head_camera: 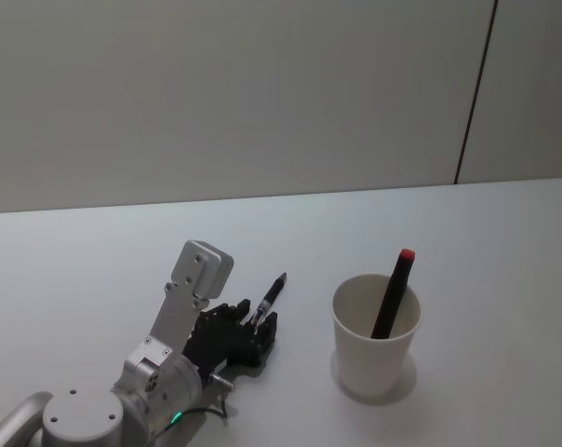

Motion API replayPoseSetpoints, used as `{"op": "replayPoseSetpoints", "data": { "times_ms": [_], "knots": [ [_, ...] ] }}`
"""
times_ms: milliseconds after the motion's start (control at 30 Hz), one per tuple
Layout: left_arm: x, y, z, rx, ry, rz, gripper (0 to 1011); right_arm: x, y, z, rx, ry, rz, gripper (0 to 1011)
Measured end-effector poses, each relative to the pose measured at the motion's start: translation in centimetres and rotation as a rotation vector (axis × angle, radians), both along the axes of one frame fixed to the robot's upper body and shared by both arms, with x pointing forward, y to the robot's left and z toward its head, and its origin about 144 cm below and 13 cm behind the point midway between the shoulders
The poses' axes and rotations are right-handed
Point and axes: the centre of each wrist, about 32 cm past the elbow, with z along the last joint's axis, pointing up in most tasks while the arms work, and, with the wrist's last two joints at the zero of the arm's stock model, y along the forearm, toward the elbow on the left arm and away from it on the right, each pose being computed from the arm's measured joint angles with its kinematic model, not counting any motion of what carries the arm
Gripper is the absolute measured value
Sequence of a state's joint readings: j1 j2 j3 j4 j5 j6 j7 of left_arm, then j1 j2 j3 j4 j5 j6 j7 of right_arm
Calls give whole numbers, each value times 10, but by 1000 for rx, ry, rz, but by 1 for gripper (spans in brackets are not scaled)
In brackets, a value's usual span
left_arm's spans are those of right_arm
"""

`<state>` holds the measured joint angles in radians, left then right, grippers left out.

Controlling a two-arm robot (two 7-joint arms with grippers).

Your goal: Place the pen into the pen holder.

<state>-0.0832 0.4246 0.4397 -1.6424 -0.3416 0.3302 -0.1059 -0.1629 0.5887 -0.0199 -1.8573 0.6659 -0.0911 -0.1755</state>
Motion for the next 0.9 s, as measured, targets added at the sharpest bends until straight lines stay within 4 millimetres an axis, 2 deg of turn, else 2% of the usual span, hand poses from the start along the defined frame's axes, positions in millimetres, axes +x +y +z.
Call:
{"op": "replayPoseSetpoints", "data": {
  "times_ms": [900],
  "knots": [
    [0,0,0,0,1,0,236,0,0,0,0,0,0,1001]
  ]
}}
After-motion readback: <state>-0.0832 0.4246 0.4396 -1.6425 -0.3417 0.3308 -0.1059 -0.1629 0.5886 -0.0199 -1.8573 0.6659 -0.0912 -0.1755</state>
